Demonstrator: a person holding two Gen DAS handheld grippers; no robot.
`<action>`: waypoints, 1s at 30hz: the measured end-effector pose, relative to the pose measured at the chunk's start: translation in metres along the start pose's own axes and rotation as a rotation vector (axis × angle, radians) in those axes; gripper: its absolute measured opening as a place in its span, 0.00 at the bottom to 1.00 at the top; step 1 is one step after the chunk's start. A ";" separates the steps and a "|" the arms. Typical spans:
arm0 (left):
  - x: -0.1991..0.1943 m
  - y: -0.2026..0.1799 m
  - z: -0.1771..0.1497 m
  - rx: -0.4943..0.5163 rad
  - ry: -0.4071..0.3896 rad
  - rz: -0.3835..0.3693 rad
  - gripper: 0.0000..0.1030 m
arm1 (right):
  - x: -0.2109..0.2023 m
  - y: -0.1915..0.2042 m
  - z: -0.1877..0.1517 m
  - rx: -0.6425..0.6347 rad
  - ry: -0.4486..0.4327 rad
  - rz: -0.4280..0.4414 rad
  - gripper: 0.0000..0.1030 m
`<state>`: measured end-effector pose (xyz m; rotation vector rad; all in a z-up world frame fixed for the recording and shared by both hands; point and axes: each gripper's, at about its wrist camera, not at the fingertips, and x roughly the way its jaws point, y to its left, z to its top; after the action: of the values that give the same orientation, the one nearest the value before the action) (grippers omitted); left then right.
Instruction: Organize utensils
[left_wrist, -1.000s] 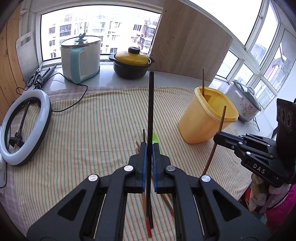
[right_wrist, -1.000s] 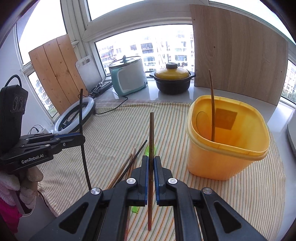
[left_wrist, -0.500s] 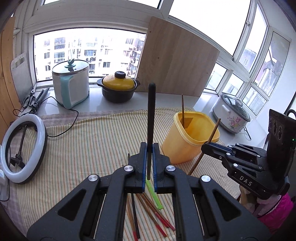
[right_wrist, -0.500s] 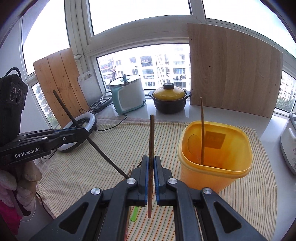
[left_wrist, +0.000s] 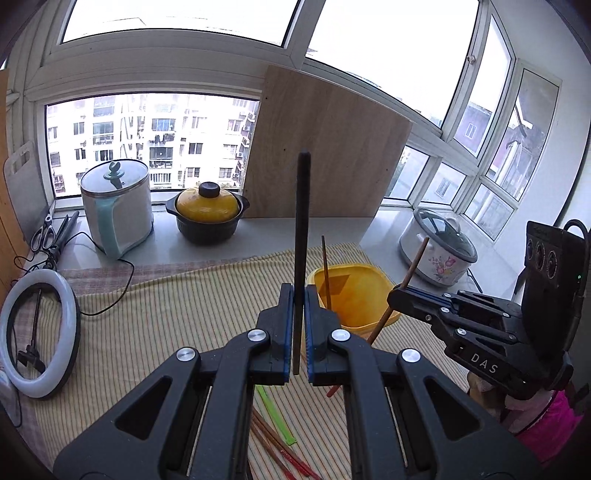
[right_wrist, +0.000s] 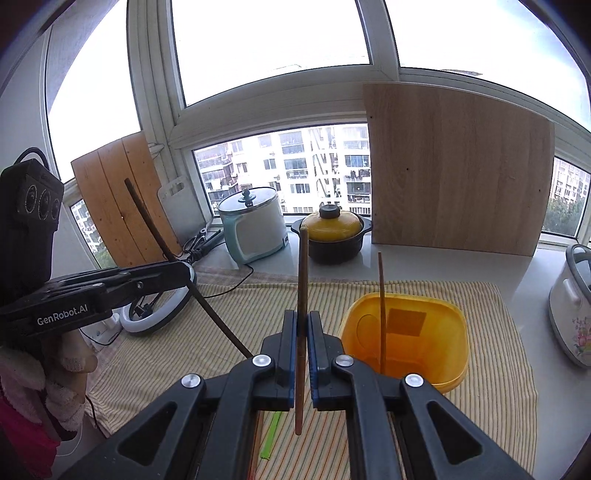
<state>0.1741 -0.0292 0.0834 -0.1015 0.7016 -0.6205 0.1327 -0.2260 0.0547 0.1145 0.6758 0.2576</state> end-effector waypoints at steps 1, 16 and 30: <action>0.000 -0.001 0.004 0.000 -0.005 -0.005 0.03 | -0.002 -0.002 0.003 0.004 -0.006 -0.001 0.03; 0.005 -0.032 0.048 0.018 -0.080 -0.044 0.03 | -0.029 -0.042 0.043 0.075 -0.117 -0.035 0.03; 0.055 -0.051 0.054 0.004 -0.036 -0.056 0.03 | -0.017 -0.079 0.048 0.103 -0.100 -0.130 0.03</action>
<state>0.2151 -0.1079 0.1080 -0.1289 0.6646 -0.6724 0.1654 -0.3077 0.0873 0.1802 0.5941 0.0916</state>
